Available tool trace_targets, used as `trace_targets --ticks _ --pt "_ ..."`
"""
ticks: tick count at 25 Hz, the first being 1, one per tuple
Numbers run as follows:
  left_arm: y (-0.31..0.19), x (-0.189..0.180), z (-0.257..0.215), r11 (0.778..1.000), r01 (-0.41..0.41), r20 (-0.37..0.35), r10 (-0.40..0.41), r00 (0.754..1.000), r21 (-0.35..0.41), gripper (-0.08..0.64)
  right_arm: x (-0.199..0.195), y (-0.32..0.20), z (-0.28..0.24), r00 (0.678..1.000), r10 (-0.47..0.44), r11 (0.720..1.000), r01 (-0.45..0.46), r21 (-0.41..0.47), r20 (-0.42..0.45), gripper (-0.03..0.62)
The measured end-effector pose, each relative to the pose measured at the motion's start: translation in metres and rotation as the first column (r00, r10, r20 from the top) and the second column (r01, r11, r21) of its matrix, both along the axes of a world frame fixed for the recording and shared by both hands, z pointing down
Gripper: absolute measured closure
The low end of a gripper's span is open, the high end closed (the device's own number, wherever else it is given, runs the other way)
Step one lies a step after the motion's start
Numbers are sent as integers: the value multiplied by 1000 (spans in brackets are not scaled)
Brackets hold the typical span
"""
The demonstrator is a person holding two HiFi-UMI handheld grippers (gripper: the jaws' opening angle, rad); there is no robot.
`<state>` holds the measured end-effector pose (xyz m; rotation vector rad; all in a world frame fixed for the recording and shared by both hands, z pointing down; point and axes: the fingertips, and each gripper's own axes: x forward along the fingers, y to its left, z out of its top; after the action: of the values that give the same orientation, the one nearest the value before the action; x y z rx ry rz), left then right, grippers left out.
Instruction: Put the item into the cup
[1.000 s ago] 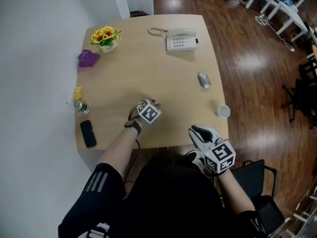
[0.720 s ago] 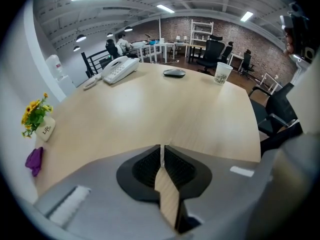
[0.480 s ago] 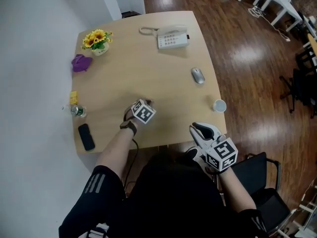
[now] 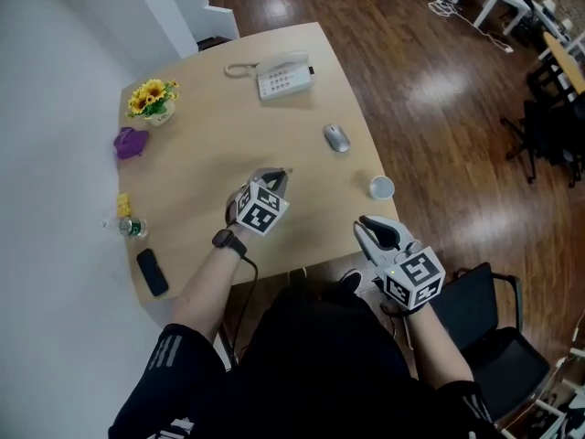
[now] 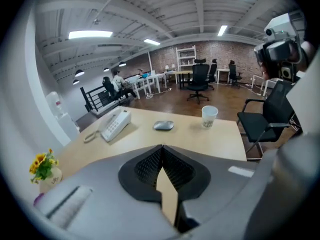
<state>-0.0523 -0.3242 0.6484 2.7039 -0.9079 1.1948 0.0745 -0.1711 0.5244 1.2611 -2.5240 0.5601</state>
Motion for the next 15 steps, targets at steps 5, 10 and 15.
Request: trace_targets --ticks 5,10,15 --pt "10 93 -48 987 -139 -69 144 987 75 565 33 13 2 999 53 999 -53 -3 12 531" --pt "32 182 -54 958 -275 -75 281 957 82 565 63 28 5 994 106 994 -105 -17 25 531" --pt "47 241 -25 936 -350 -53 352 934 47 565 91 37 8 988 148 989 -147 -20 34 531"
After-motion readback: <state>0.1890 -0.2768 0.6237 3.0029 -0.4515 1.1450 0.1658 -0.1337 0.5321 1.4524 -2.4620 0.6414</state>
